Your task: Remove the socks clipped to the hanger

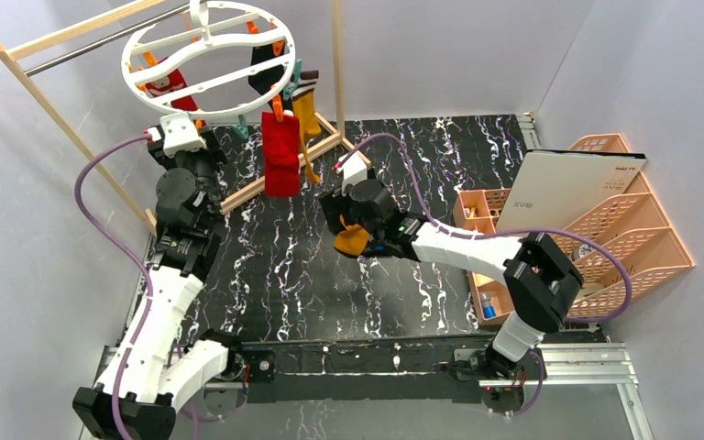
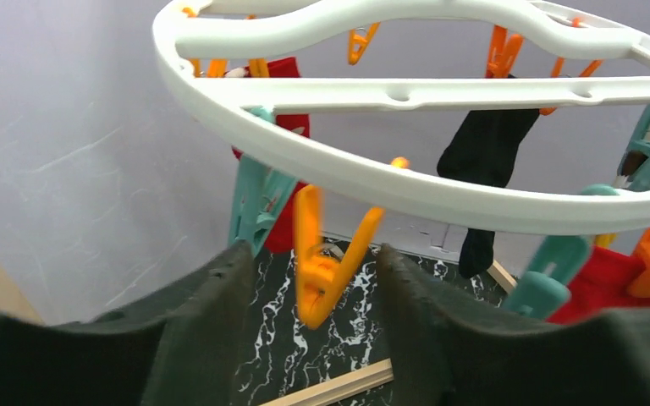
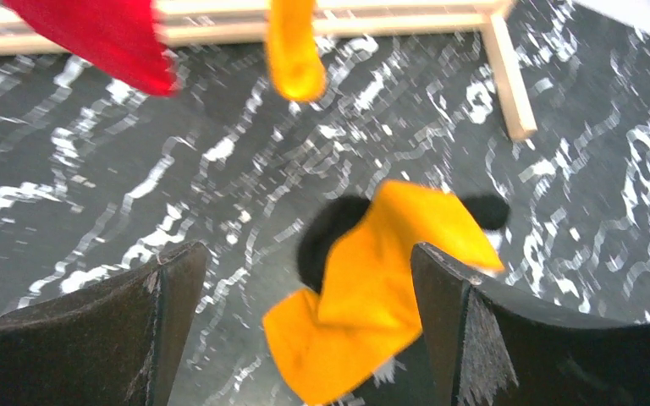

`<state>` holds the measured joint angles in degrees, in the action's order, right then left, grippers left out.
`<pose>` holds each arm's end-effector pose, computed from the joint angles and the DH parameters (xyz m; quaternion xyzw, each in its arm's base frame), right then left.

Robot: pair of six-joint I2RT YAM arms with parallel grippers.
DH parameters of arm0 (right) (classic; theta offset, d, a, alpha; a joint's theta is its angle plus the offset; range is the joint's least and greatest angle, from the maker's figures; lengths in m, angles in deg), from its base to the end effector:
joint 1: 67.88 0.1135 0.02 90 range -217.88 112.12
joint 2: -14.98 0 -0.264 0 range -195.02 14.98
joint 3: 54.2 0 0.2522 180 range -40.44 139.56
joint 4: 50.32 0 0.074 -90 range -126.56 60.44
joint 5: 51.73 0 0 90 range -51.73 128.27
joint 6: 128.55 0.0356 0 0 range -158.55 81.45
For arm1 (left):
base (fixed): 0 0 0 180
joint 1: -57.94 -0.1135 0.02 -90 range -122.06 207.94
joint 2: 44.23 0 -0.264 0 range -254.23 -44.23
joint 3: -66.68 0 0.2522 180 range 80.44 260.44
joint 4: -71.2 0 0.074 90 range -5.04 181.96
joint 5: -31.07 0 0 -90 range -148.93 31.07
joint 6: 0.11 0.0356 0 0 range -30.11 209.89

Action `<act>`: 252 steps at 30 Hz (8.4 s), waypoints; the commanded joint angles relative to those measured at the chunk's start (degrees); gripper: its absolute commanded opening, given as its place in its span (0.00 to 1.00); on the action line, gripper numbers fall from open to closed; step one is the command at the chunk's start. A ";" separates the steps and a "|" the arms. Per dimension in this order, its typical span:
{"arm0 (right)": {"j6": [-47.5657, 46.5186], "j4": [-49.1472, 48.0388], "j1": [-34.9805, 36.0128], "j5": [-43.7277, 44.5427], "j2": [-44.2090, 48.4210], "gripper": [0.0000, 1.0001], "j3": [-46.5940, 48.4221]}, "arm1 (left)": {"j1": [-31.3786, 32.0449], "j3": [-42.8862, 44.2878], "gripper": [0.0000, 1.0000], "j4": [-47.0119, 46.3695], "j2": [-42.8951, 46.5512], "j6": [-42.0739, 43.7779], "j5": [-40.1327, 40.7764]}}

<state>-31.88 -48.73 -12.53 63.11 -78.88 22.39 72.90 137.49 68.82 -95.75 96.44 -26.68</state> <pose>0.2279 0.3034 0.2677 -0.2134 0.7753 0.1427 0.5770 0.1890 -0.0308 0.4419 -0.1251 0.5729 0.0973 0.8042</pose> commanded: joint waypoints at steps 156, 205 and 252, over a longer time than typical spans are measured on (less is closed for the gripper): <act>-4.88 1.22 11.80 1.95 -36.61 0.01 47.89 | -8.42 11.60 0.47 10.68 -11.10 -27.97 -38.24; -4.39 0.83 15.22 10.45 -36.94 0.01 45.41 | 6.92 -0.16 0.41 2.29 -3.63 -11.42 -0.26; -5.50 -0.32 15.14 10.98 -36.04 0.01 44.09 | -8.28 5.84 0.55 15.54 -1.57 -17.85 -28.08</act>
<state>-37.08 -49.10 2.05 74.08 -116.30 65.52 65.19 139.57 79.05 -101.94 76.42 -54.19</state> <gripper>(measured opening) 0.041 0.547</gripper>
